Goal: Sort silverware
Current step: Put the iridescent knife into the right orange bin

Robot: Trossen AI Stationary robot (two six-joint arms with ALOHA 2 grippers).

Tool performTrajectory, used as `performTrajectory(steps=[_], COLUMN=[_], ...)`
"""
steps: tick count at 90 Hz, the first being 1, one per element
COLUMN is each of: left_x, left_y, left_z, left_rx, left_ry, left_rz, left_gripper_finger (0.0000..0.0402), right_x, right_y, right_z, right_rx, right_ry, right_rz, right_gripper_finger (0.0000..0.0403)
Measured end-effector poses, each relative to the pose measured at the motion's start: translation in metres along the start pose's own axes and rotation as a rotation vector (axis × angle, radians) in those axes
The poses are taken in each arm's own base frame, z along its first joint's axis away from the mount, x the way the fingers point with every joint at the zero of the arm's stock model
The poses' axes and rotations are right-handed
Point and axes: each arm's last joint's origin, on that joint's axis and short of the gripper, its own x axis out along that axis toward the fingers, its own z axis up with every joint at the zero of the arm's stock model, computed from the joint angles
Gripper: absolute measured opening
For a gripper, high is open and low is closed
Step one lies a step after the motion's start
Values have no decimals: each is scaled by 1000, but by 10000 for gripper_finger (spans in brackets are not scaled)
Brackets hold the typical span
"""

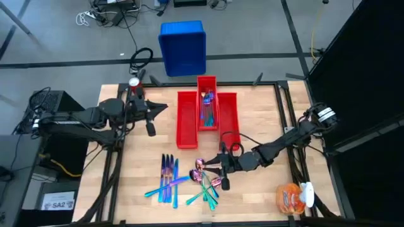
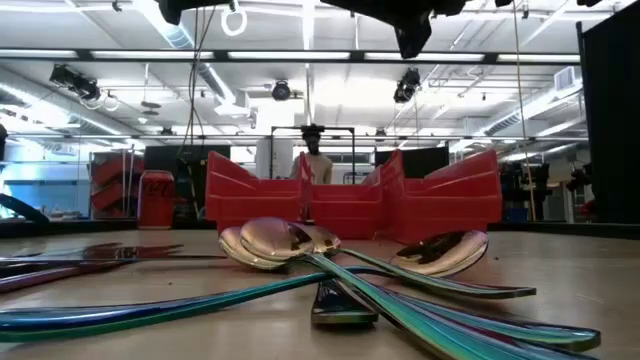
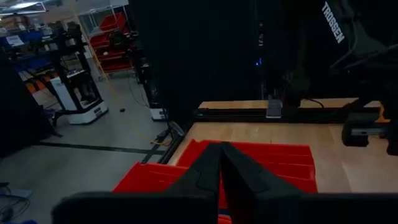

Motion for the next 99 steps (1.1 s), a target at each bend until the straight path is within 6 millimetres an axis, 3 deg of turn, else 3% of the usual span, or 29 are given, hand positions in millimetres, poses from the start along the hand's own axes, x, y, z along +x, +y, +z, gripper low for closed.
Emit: performTrajectory(steps=[99], left_x=[0], left_y=[1], left_z=[10], left_rx=[-43], left_ry=[-97], left_rz=[11], left_gripper_finger=[0], right_x=[1], right_y=[-2], right_z=[0], right_rx=[-8], right_ry=[-3], right_rz=[-5], right_gripper_finger=[61])
